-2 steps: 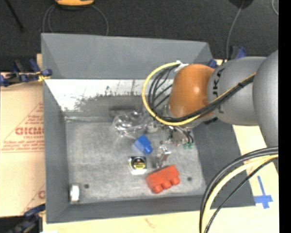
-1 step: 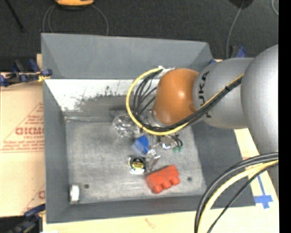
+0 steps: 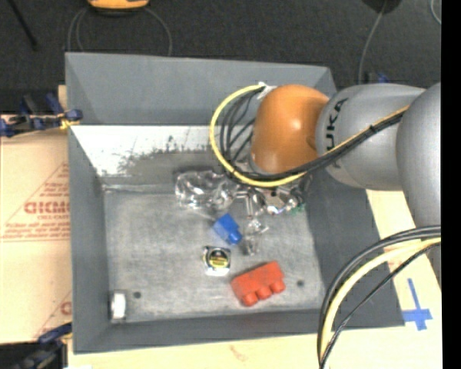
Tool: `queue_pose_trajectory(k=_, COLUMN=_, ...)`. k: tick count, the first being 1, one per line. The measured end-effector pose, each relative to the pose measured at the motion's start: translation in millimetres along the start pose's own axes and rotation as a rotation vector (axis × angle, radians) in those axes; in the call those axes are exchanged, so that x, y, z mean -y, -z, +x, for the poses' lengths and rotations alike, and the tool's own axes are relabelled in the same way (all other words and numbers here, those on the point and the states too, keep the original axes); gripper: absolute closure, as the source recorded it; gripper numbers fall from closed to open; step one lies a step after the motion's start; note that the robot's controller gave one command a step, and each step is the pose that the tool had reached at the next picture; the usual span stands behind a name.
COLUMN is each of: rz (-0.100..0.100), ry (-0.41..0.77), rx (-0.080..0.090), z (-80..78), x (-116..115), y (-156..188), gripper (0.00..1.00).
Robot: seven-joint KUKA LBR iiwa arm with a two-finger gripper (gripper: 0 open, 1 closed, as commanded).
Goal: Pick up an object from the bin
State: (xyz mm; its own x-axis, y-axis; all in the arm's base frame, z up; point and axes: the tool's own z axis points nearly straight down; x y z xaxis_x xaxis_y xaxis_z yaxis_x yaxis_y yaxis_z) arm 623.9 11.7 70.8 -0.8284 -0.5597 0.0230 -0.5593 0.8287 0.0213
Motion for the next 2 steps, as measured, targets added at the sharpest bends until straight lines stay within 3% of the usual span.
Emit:
queue_pose_trajectory(k=1, rz=0.021, ry=-0.009, rx=0.032, z=-5.6, x=6.7, y=5.5, gripper=1.0)
queue_pose_trajectory(k=2, rz=0.032, ry=0.194, rx=0.031, z=27.2, x=-28.8, y=197.5, gripper=1.0)
